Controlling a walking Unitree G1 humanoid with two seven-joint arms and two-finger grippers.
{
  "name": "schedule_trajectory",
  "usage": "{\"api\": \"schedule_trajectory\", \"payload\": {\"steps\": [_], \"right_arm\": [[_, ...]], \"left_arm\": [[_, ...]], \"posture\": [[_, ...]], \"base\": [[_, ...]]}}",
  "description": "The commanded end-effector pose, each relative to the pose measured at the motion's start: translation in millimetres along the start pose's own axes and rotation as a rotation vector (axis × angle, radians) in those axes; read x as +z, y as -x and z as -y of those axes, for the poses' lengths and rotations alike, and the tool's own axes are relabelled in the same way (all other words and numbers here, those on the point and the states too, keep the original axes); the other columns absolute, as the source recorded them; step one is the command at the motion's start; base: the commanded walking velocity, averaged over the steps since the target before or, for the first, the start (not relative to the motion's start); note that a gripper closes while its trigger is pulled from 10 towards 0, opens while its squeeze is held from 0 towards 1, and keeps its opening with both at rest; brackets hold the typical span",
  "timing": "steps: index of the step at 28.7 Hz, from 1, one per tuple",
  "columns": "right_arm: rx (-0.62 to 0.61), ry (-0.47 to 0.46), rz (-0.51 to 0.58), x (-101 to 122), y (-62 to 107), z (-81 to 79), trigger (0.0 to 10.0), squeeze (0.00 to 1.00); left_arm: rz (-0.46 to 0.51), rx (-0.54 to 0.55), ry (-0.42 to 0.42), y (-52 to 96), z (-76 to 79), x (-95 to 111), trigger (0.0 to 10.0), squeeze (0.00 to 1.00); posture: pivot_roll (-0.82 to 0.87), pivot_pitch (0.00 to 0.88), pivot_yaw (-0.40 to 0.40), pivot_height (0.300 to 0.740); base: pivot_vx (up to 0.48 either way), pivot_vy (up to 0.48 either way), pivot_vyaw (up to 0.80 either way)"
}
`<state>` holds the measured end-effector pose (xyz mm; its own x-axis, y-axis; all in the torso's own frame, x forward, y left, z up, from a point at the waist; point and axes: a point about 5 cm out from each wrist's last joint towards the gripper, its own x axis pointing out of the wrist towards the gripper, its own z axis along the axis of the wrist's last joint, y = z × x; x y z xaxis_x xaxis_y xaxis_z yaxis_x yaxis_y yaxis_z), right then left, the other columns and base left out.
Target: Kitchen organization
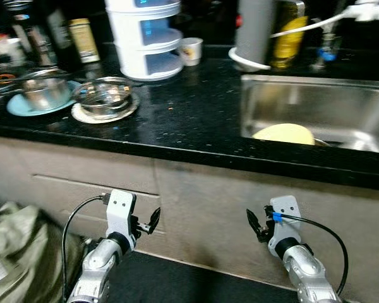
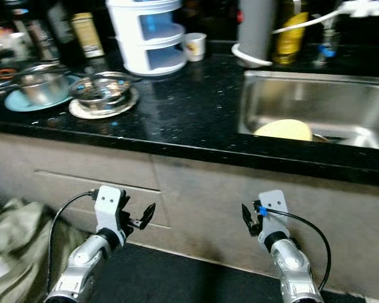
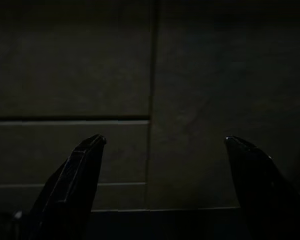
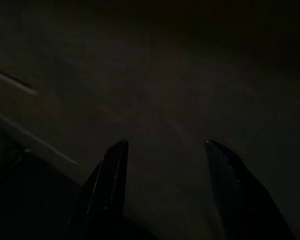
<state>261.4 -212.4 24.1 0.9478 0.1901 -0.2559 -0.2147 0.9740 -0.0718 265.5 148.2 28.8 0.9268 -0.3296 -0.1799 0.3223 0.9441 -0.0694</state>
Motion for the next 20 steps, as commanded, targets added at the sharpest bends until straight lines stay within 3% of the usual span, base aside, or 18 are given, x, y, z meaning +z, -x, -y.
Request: {"api": "schedule_trajectory", "payload": {"steps": [1, 20], "right_arm": [[0.023, -0.019, 0.004, -1.6, -0.9, -3.5, 10.0, 0.0], [0.138, -0.044, -0.006, -5.6, -5.1, -14.1, 10.0, 0.0]], "left_arm": [[-0.009, 0.011, -0.004, 0.5, -2.3, -2.6, 10.0, 0.0], [-0.019, 0.031, -0.008, -1.4, -4.5, -7.8, 10.0, 0.0]], "posture": [[0.06, 0.0, 0.008, 0.736], [0.08, 0.0, 0.005, 0.736]], "base": [[0.0, 0.0, 0.78], [0.0, 0.0, 0.78]]}}
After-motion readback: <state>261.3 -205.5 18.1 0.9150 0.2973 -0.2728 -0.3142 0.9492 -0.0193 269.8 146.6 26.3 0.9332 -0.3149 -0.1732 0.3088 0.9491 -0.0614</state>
